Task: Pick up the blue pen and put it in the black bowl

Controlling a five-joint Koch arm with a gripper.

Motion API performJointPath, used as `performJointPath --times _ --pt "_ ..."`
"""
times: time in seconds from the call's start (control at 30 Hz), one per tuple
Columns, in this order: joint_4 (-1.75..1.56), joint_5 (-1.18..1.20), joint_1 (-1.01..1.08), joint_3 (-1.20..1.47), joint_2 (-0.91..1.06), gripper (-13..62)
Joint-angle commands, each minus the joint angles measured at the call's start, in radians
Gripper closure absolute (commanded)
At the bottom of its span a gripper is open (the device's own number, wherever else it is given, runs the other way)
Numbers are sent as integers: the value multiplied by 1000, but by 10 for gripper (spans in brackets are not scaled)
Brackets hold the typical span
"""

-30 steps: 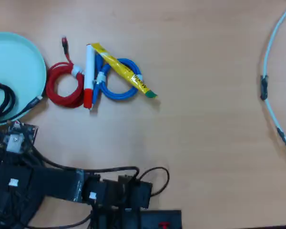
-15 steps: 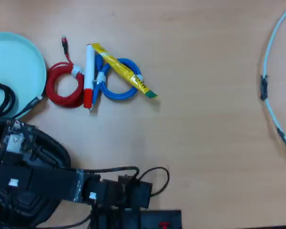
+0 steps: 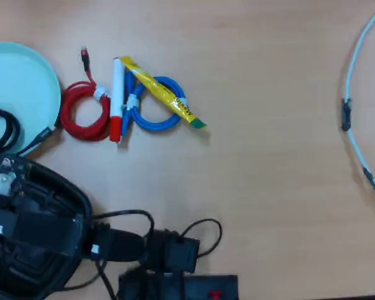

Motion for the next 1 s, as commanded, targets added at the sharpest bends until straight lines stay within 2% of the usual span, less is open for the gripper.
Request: performJointPath --times 0.0,0.43,0.97 --pt "-87 14 2 -92 -12 560" --pt "-107 15 -11 -77 -175 561" --pt "-48 18 -14 -80 -233 561"
